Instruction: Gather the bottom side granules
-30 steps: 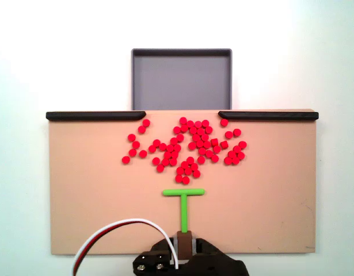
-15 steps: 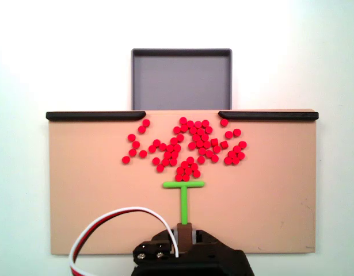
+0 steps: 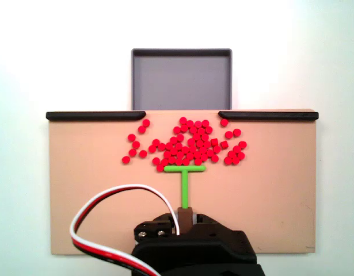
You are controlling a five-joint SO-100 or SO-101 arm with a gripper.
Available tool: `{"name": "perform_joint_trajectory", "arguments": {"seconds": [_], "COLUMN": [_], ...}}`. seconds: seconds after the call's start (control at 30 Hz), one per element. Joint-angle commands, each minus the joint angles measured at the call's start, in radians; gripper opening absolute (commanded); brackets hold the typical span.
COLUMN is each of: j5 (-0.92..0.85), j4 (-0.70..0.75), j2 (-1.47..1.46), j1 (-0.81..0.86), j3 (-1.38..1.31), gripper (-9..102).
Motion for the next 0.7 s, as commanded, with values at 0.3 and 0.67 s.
{"name": "perform_joint_trajectory", "arguments": {"seconds": [0.3,0.67], "j5": [0.023,0.026], "j4": [0.003,0.006], "j2": [-0.058,-0.069], "j1": [-0.012,-0.018], "j3": [-0.074,-0.091], "gripper": [3,3]}}
